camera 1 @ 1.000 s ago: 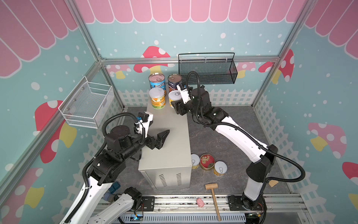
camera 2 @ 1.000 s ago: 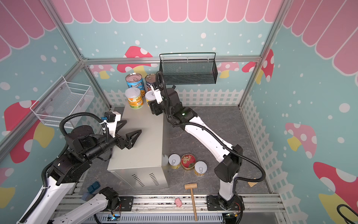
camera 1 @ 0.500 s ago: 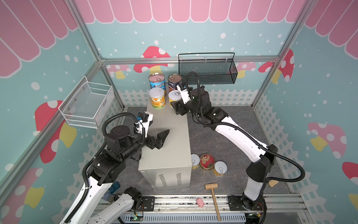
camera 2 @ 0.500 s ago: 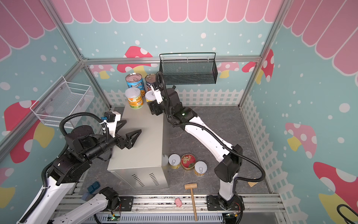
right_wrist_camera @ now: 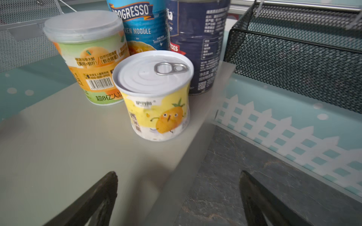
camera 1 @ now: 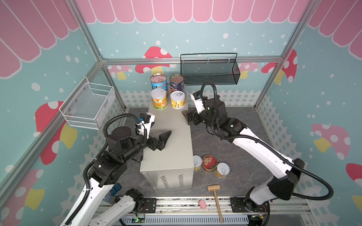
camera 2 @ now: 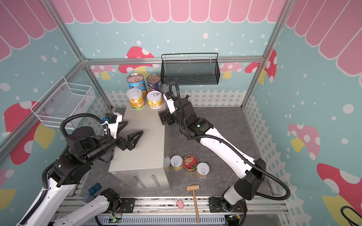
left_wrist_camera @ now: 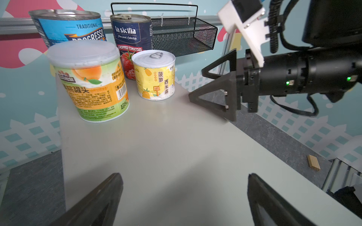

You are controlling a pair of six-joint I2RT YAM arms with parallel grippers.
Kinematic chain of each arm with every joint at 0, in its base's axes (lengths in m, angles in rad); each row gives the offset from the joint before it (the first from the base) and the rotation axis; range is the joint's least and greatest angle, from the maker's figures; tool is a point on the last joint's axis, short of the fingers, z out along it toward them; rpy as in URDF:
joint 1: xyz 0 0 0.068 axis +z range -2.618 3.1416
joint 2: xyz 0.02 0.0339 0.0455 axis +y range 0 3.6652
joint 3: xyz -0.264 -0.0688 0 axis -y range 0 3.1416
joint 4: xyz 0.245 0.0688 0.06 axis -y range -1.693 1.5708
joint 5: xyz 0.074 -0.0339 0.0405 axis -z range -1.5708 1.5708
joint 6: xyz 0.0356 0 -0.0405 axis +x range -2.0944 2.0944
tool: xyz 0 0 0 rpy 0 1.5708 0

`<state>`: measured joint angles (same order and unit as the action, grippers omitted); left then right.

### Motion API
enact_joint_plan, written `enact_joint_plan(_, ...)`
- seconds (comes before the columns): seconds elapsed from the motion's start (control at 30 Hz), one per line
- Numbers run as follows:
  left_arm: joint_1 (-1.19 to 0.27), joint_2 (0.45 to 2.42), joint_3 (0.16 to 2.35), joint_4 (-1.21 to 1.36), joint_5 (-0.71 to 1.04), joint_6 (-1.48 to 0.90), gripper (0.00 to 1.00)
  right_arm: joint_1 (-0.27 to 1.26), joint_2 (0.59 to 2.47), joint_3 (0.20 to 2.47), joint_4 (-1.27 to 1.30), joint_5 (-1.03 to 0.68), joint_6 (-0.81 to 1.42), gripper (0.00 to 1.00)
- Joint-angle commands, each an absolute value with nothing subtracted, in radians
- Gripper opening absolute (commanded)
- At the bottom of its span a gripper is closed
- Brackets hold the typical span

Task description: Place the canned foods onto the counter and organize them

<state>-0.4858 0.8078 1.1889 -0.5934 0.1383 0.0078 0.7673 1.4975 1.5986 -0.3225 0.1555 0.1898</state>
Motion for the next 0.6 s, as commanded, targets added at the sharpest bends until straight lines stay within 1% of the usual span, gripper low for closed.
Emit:
enact_joint_plan(0.0, -0.494, 0.804, 1.198, -0.594, 0.123, 0.029, 1.00, 0.768, 1.413, 1.523, -0.321, 0.236, 0.201, 0.99)
enact_joint_plan(0.1, -0.495, 0.806, 1.196, -0.593, 0.119, 0.028, 1.00, 0.755, 1.378, 1.485, -0.340, 0.260, 0.218, 0.99)
enact_joint_plan(0.23, -0.495, 0.809, 1.196, -0.600, 0.112, 0.026, 1.00, 0.740, 1.373, 1.482, -0.340, 0.247, 0.223, 0.99)
enact_joint_plan(0.4, -0.509, 0.808, 1.200, -0.609, 0.095, 0.032, 1.00, 0.707, 1.424, 1.533, -0.335, 0.213, 0.215, 0.99)
enact_joint_plan(0.57, -0.518, 0.802, 1.198, -0.613, 0.087, 0.038, 1.00, 0.666, 1.513, 1.619, -0.332, 0.163, 0.219, 0.99)
